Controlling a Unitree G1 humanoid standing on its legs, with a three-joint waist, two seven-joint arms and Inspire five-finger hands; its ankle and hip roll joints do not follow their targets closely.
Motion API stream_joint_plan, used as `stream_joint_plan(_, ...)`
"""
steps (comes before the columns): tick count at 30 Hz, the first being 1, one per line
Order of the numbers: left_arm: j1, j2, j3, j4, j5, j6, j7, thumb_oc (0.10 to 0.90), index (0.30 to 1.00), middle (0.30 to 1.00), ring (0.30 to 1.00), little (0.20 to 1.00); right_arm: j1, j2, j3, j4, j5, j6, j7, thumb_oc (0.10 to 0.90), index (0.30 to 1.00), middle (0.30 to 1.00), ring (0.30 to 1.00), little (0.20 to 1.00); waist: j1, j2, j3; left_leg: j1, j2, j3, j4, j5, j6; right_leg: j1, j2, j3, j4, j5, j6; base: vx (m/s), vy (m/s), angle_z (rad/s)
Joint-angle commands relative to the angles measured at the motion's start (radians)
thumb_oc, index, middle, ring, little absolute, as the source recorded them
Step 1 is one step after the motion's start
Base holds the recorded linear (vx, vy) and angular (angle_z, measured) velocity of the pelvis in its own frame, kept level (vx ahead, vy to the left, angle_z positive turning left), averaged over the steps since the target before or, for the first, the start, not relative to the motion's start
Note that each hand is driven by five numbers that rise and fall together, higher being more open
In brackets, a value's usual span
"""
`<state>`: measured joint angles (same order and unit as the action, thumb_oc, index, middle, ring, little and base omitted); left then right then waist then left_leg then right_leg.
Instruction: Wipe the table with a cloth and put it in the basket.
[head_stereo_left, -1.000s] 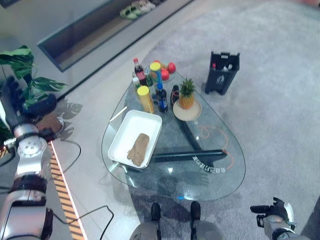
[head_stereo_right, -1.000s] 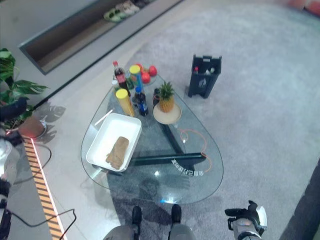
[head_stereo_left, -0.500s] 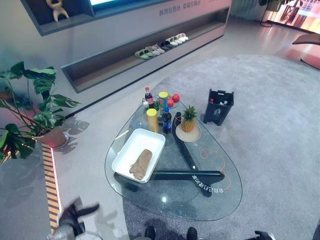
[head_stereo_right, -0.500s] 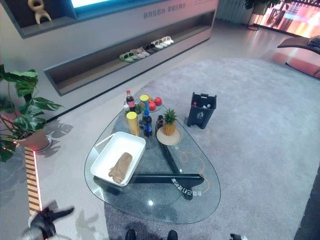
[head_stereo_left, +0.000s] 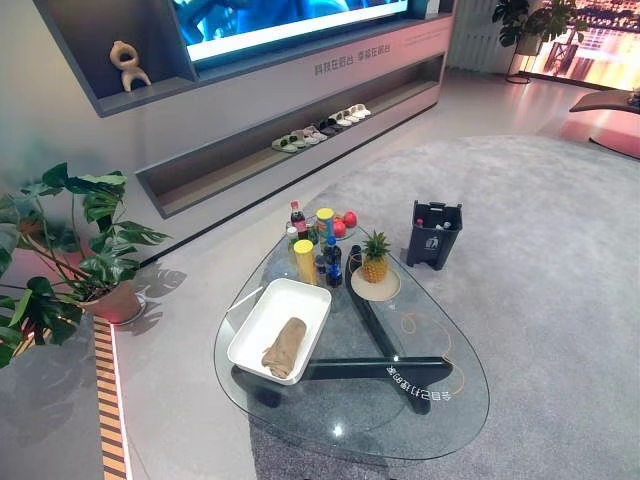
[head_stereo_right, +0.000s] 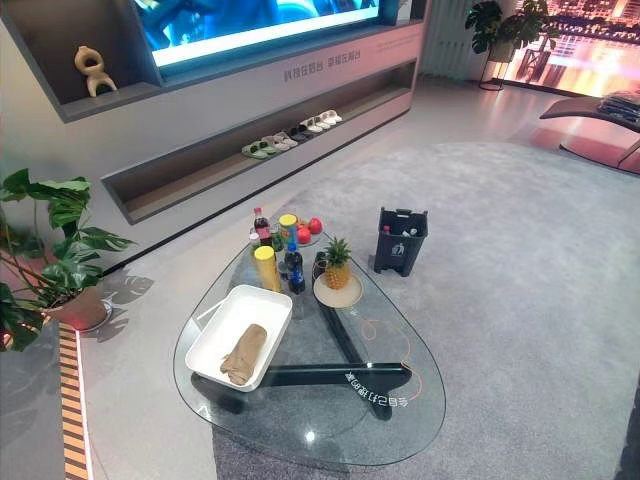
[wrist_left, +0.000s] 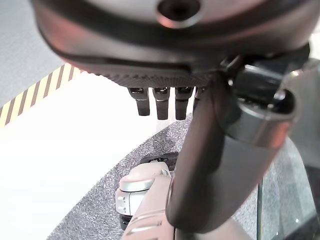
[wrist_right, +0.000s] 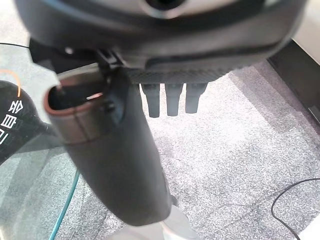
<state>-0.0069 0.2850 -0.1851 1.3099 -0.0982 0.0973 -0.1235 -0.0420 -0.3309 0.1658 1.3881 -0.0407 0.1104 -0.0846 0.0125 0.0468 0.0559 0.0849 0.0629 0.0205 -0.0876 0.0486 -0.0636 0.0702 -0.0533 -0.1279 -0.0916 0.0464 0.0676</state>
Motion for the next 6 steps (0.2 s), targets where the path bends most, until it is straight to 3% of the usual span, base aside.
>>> stream_joint_plan(1, -0.083, 0.032, 0.006, 0.042, 0.021, -0.009, 0.013, 0.8, 0.9, 0.9, 0.9, 0.9, -0.068, 0.005, 0.053, 0.033, -0.036, 0.003, -0.014, 0.8, 0.9, 0.9, 0.9, 0.9, -0.011, -0.039, 0.037, 0.022, -0.06, 0.029, 0.0, -0.065, 0.028, 0.043, 0.006, -0.025, 0.042, -0.055, 0.024, 0.0, 0.0, 0.0)
stream_joint_plan(6, -0.081, 0.027, 0.0, 0.042, 0.036, -0.018, 0.017, 0.8, 0.9, 0.9, 0.9, 0.9, -0.07, 0.009, 0.061, 0.034, -0.03, 0.006, -0.013, 0.8, 0.9, 0.9, 0.9, 0.9, -0.01, -0.042, 0.039, 0.029, -0.059, 0.025, 0.0, -0.069, 0.03, 0.05, 0.009, -0.02, 0.042, -0.06, 0.021, 0.0, 0.0, 0.0)
